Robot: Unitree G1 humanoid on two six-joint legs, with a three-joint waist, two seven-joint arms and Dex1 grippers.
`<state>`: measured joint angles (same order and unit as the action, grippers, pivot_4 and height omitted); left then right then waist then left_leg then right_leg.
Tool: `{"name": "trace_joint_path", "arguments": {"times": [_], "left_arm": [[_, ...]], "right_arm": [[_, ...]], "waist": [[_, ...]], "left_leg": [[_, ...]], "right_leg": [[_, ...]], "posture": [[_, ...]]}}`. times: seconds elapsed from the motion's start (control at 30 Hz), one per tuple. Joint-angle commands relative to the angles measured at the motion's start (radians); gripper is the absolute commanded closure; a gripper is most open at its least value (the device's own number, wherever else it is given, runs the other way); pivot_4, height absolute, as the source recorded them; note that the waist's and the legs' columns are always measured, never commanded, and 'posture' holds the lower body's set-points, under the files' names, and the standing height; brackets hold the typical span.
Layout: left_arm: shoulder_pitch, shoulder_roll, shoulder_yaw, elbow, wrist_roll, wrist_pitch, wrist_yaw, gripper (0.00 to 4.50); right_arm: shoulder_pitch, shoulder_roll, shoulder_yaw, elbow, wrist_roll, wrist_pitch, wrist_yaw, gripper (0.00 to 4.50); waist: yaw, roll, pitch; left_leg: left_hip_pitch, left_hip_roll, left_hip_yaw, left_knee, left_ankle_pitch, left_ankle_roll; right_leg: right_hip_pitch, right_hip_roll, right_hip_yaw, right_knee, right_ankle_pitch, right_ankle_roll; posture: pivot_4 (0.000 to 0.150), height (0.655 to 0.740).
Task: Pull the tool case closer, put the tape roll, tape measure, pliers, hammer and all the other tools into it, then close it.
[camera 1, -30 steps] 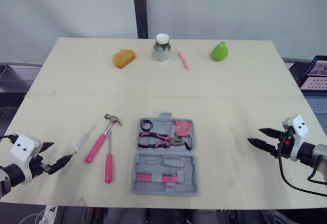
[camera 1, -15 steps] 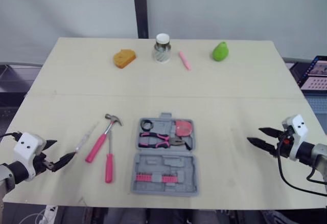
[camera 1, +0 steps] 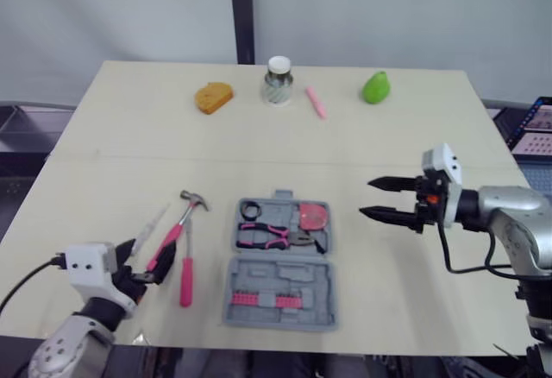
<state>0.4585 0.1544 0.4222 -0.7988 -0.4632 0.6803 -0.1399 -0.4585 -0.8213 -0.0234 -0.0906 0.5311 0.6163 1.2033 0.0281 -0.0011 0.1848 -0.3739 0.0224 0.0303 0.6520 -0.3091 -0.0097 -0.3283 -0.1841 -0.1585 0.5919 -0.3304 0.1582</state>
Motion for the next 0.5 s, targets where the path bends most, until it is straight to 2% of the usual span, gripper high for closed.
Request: {"name": "trace_joint_path", "arguments": {"times": [0.03,0.23,0.5], "left_arm": [[0.027,-0.051,-0.080,-0.091,0.038,0.042,0.104,0.00],[0.051,-0.091,-0.221,-0.076,0.125,0.083,0.192,0.00],[-0.006,-0.135,-0.248,0.035,0.205,0.100,0.274,0.00]], "right_arm": [[-0.067,-0.003,0.062,-0.046,0.024,0.026,0.075,0.02],[-0.183,-0.013,0.139,-0.060,0.027,0.002,0.190,0.02],[-0.255,-0.018,0.160,-0.054,0.008,-0.021,0.247,0.02]], "waist": [[0.003,0.000,0.000],[0.000,0.000,0.000],[0.000,0.000,0.000]], "left_leg": [[0.000,0.000,0.000,0.000,0.000,0.000],[-0.002,0.001,0.001,0.002,-0.001,0.000],[-0.002,0.003,0.001,0.002,-0.001,0.000]], "right_leg": [[0.000,0.000,0.000,0.000,0.000,0.000],[-0.001,0.002,0.001,-0.001,0.001,-0.001],[-0.002,0.003,0.001,-0.001,0.001,-0.002]], "posture": [[0.150,0.7400],[0.150,0.7400],[0.150,0.7400]]}}
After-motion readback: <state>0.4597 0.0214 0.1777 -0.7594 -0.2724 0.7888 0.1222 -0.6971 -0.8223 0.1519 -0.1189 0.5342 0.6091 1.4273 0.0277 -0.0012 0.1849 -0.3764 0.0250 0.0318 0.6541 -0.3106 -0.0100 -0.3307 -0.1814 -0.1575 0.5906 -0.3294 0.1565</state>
